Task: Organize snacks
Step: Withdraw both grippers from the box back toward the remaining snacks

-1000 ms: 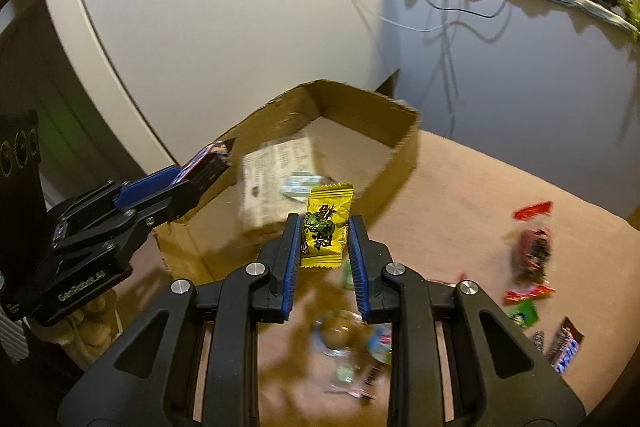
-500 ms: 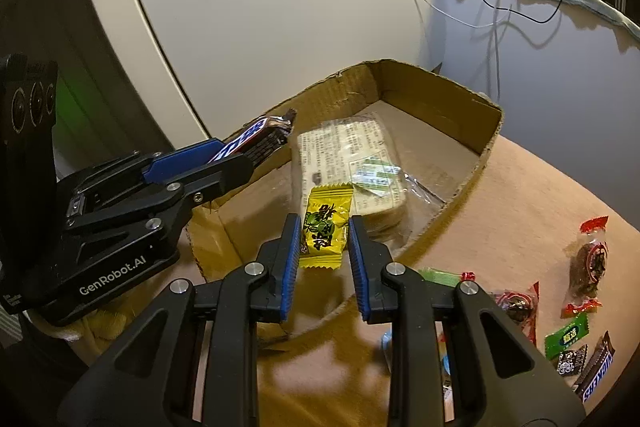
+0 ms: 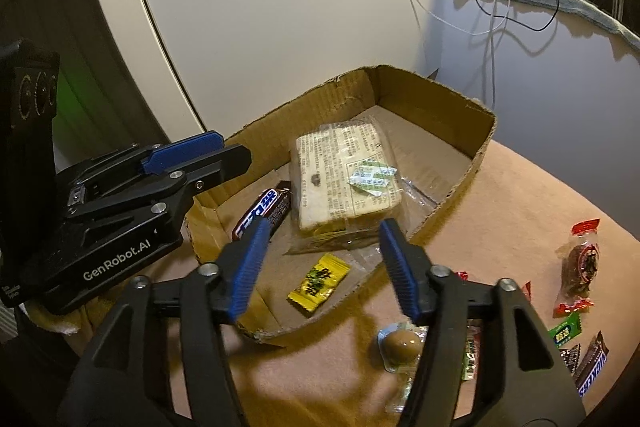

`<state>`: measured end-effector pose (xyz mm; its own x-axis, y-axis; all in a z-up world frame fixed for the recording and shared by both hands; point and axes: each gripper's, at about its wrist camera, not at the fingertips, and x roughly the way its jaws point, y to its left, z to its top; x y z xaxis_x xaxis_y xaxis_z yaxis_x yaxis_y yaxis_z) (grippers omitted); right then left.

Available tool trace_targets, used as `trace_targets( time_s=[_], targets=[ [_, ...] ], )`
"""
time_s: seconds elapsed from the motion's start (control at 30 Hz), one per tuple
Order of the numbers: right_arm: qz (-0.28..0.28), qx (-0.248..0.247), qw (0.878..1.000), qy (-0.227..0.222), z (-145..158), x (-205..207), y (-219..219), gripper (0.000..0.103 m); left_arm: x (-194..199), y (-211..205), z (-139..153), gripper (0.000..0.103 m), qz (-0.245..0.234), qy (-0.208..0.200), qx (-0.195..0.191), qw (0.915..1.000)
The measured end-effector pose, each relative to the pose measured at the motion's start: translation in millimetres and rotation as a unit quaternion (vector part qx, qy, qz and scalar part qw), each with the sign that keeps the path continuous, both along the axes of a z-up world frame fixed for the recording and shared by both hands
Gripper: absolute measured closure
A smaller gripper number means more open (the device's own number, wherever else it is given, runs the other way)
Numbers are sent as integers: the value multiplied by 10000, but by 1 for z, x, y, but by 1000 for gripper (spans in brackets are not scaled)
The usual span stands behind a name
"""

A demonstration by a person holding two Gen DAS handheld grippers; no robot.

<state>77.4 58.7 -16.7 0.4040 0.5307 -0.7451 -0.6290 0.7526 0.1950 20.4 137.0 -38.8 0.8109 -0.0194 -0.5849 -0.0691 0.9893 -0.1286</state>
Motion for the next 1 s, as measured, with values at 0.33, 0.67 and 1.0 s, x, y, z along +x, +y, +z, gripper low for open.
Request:
trace_targets(
  time_s=[0.33,0.67,1.0],
  targets=[
    [-264,25,9996,-103,8,0,-25,24,-2,-11,6,64,-97,-84,-31,9999],
    [-847,112,9961,-198,21,5,-87,15,1,-45,13,59,-444,-111,-126,9989],
    [-1724,-8,9848,-208,17,17,-173,14,10,-99,13,59,-990,30,-101,9950]
  ],
)
